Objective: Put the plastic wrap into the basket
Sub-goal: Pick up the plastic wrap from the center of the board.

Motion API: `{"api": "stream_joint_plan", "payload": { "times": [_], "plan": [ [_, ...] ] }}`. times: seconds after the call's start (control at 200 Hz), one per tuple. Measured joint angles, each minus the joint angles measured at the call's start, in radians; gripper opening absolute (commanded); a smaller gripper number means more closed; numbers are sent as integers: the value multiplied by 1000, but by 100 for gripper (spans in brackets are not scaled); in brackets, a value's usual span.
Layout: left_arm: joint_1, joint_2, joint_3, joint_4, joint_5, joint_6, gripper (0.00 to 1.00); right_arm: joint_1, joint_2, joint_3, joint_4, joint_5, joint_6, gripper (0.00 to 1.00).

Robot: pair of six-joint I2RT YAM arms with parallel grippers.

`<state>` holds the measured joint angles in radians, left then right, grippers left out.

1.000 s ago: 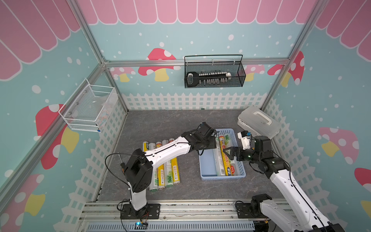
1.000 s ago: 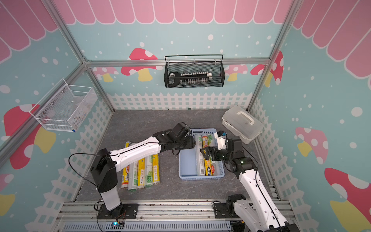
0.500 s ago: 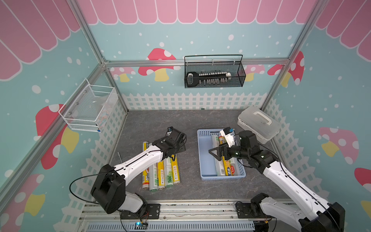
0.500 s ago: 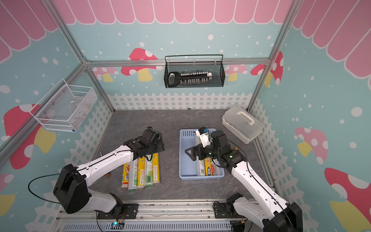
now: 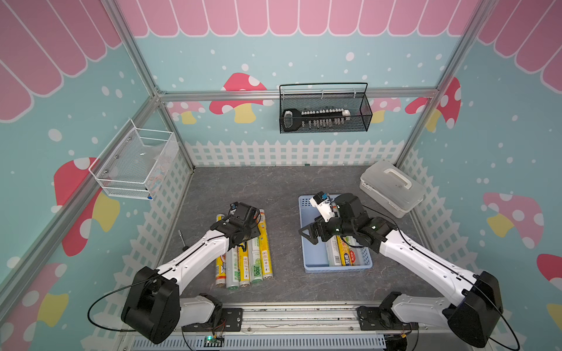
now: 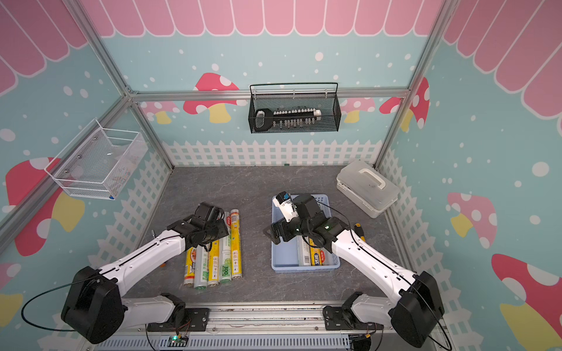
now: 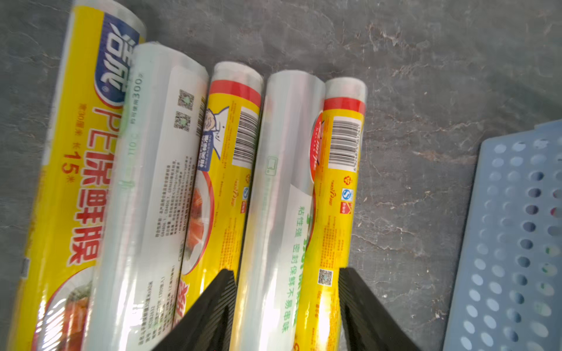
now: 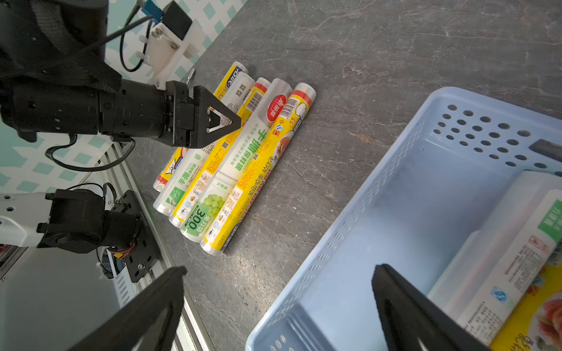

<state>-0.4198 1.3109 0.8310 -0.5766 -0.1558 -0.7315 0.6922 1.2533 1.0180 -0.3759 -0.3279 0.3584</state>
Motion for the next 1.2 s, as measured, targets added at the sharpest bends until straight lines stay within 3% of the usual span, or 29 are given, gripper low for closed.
{"api": "stream_joint_plan", "payload": {
  "times": [0.3,0.595,1.201],
  "plan": [
    [0,106,0,-21,33,22,49,85,101,60,3,26,-18,100],
    [0,200,50,-31,45,48,48,101,148,67,10,26,-21,99],
    [-2,362,110,-21,92,78,60,101,167,72,26,47,-21,99]
  ]
}}
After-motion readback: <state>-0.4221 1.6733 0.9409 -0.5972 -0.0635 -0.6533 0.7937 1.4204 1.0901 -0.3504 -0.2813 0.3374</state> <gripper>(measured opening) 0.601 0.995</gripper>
